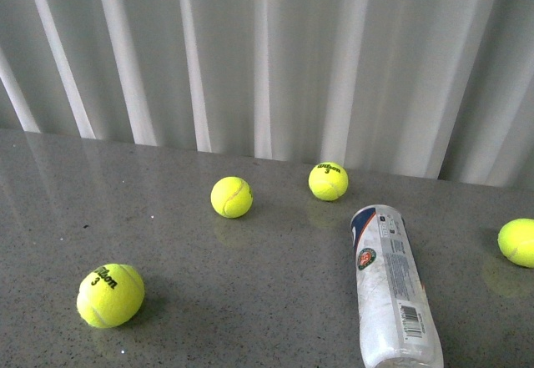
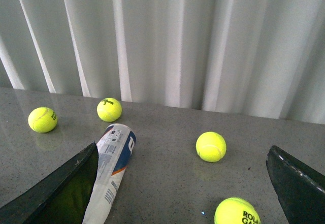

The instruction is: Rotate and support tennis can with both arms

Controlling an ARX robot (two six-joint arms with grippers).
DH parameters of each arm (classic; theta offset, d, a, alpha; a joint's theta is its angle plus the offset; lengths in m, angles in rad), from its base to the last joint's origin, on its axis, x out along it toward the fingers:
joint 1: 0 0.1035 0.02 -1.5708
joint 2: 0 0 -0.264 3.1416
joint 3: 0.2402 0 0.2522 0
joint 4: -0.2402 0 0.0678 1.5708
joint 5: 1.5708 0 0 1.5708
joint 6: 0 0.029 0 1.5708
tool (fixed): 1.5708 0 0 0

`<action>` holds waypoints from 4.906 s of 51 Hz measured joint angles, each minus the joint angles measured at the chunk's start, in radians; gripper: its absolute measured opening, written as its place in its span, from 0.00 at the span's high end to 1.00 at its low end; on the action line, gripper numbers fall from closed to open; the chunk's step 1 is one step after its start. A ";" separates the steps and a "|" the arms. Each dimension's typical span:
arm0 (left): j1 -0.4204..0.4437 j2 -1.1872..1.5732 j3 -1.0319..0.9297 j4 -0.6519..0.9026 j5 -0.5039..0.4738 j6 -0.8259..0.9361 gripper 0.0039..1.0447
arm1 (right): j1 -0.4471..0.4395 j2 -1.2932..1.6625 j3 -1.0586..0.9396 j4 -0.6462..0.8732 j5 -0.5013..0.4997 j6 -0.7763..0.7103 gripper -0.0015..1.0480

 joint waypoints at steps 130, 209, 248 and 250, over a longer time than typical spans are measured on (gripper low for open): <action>0.000 0.000 0.000 -0.001 0.000 0.000 0.06 | 0.061 1.799 1.114 -0.283 -0.099 0.066 0.07; 0.000 0.000 0.000 -0.001 0.000 0.000 0.06 | 0.163 2.195 1.266 -0.194 -0.161 0.248 0.62; 0.000 0.000 0.000 -0.001 0.000 0.000 0.06 | 0.198 1.841 1.089 -0.102 -0.140 -0.322 0.88; 0.000 0.000 0.000 -0.001 0.000 0.000 0.06 | 0.198 1.828 1.085 -0.103 -0.148 -0.363 0.88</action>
